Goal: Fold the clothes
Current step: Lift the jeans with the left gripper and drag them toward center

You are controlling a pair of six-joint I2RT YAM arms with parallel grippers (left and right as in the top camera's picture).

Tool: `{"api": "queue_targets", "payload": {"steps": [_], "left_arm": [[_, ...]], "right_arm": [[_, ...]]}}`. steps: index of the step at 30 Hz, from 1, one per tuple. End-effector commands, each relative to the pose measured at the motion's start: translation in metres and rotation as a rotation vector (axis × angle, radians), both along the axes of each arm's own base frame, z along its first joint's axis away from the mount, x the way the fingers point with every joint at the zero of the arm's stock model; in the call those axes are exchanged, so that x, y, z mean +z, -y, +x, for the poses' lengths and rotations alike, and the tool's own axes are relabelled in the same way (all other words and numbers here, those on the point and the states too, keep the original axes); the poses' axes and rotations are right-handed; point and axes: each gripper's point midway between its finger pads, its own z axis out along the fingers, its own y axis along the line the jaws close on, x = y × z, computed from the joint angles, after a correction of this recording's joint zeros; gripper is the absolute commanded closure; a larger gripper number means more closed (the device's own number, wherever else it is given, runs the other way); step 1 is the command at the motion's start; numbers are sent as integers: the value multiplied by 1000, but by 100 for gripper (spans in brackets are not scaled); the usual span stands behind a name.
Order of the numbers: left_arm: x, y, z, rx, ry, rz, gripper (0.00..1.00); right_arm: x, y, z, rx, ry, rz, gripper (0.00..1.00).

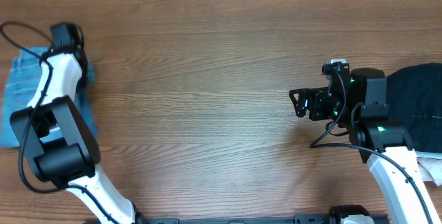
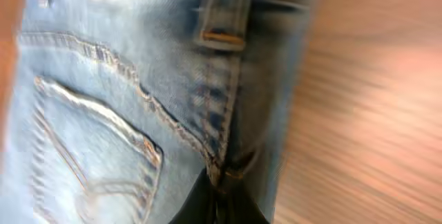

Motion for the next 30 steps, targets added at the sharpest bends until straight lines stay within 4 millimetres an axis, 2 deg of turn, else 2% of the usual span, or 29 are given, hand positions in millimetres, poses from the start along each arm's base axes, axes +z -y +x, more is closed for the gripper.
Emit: {"api": "queue_targets", "payload": {"steps": [1,2,3,4,5,6,7,9,10,12,13,14,16,18,20,22,25,27,29,30], "left_arm": [[207,162,82,-406,512,-199,96],[268,209,82,-517,626,-215,96],[347,259,66,-629,768,-180,96],[399,277,46,-648,869,-120,96],[448,277,16,-607,960,-51,96],[465,271,-1,-590,982,-37,96],[471,263,-16,-576,978,-33,96],[465,236,-34,-498,934,-43,96],[447,213,-41,-413,865,-61,96],[409,184,-44,-308,725,-70,96],[396,177,-42,-277,680,-78,96],[373,170,-38,-238,603,-90,96],[329,171,-24,-226,452,-107,96],[293,174,-8,-225,343,-117,96],[268,180,11,-235,297,-142,96],[264,180,18,-235,298,-142,96],[274,183,22,-248,346,-151,96],[287,211,27,-367,403,-256,96],[317,265,35,-565,525,-423,96],[347,302,40,-698,637,-510,96]], "right_arm": [[16,4,10,-28,55,-16,10],[15,12,12,-80,49,-32,10],[14,19,13,-124,44,-48,10],[14,20,14,-128,44,-51,10],[13,20,13,-128,41,-52,10],[13,20,13,-128,40,-53,9],[13,20,13,-128,42,-53,9],[13,20,13,-128,42,-52,9],[13,20,13,-127,41,-52,9],[11,20,12,-127,32,-53,8],[10,20,10,-127,24,-54,6],[8,20,8,-126,12,-55,5],[4,20,4,-126,-10,-58,5],[1,21,1,-125,-27,-61,5],[1,21,1,-125,-30,-60,4],[1,19,0,-113,-28,-59,3],[2,17,0,-104,-28,-49,3],[2,17,0,-104,-27,-49,3],[3,17,1,-104,-22,-48,3],[3,17,1,-104,-22,-48,3]]}}
